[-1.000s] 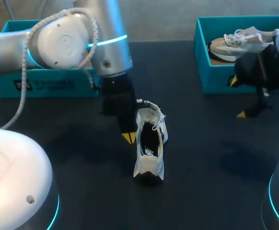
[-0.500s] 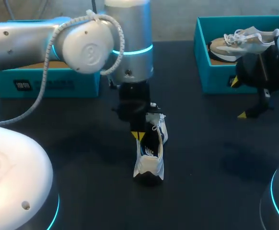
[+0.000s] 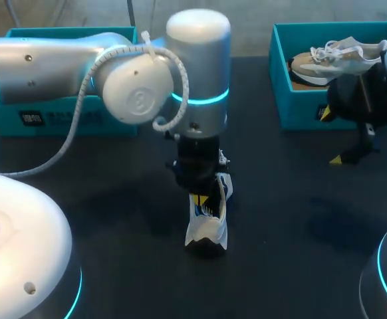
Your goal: Take the shoe out of the shoebox, open the shoe tongue, remove and reinsert the insole, then place the shoe into the shoebox
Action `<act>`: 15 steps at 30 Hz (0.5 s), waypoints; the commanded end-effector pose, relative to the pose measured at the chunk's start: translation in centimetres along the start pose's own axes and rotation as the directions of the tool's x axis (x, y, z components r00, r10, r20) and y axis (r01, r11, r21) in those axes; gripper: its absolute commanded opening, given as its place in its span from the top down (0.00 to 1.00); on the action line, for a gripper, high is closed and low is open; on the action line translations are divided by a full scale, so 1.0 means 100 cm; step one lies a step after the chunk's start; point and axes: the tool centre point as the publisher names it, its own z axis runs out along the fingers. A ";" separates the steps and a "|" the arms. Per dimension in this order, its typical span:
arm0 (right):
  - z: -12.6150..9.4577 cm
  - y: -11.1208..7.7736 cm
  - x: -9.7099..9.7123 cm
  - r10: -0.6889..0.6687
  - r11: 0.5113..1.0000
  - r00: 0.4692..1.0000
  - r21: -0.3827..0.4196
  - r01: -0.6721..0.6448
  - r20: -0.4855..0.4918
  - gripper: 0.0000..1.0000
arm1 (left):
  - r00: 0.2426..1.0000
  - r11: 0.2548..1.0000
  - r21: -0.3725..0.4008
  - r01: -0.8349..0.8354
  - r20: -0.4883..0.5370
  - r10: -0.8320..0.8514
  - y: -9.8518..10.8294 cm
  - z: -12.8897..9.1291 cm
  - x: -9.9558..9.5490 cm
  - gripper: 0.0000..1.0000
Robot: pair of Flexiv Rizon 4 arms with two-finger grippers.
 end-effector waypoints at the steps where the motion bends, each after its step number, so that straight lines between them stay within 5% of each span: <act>1: 0.001 0.000 0.000 0.000 1.000 1.000 0.001 0.000 0.000 0.00 | 1.000 1.000 -0.008 0.013 0.003 -0.013 0.000 0.015 -0.005 1.00; 15: 0.001 0.000 0.000 0.000 1.000 1.000 0.001 0.000 0.000 0.00 | 0.998 0.998 -0.013 0.054 0.023 -0.053 -0.001 0.027 -0.010 1.00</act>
